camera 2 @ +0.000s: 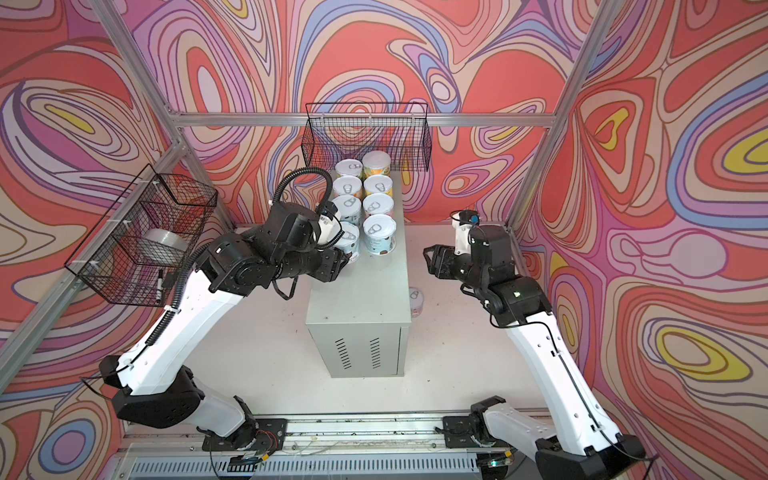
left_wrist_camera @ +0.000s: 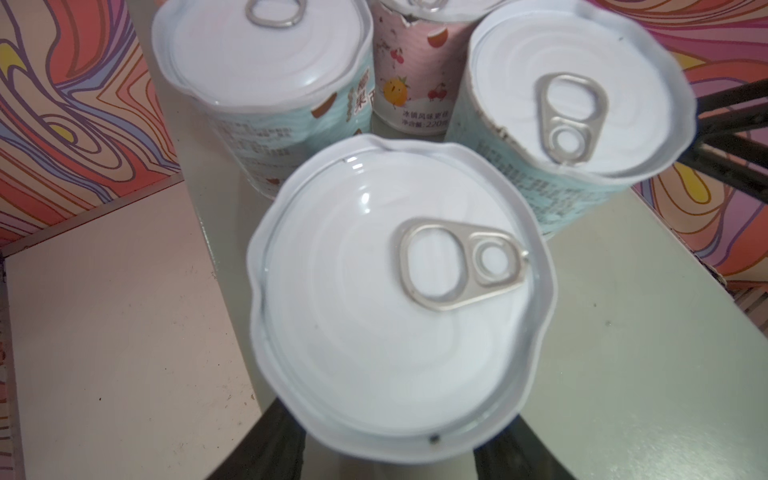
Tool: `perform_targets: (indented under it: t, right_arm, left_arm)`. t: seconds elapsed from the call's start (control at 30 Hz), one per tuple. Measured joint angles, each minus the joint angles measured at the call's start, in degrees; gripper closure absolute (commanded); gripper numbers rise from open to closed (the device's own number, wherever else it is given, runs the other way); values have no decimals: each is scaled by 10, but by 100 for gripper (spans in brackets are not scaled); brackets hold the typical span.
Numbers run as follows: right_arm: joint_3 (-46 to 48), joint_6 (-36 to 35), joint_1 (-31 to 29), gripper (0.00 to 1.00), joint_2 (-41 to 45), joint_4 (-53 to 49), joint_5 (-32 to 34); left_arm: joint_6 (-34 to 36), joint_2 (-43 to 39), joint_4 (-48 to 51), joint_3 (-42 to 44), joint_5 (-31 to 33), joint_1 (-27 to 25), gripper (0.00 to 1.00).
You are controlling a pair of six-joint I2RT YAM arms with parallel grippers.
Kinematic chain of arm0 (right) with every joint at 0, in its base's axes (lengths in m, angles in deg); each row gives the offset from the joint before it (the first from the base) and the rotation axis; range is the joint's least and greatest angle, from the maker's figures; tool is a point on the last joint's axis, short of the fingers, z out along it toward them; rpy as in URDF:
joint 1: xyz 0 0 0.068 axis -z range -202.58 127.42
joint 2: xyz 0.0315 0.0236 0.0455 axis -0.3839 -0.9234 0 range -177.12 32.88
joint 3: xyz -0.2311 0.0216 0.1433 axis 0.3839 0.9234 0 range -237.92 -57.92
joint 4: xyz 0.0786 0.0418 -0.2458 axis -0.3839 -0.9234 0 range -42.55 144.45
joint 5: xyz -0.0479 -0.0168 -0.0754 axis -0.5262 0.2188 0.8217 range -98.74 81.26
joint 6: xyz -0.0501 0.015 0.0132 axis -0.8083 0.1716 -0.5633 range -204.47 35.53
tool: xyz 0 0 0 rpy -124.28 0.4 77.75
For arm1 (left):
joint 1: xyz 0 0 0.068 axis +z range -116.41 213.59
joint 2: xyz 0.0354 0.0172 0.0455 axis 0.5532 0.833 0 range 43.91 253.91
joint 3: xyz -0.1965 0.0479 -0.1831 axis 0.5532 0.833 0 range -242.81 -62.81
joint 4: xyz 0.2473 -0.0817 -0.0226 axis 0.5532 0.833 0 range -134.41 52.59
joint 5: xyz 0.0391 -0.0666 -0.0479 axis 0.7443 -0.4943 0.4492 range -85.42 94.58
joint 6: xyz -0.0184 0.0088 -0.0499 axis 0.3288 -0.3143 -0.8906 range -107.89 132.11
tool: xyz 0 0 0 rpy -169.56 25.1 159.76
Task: Place and organize the canned foods onto the counter
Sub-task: 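Lower the light-blue-labelled can beside the other cans with the left gripper, then open the left gripper and withdraw it while the right gripper descends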
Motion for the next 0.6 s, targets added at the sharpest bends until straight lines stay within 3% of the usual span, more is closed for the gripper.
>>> perform_targets:
  t: [0.6]
  right_arm:
    - [0,2,0,33,-2,0,-2]
  left_arm:
    - [0,0,-34,30,0,21,43]
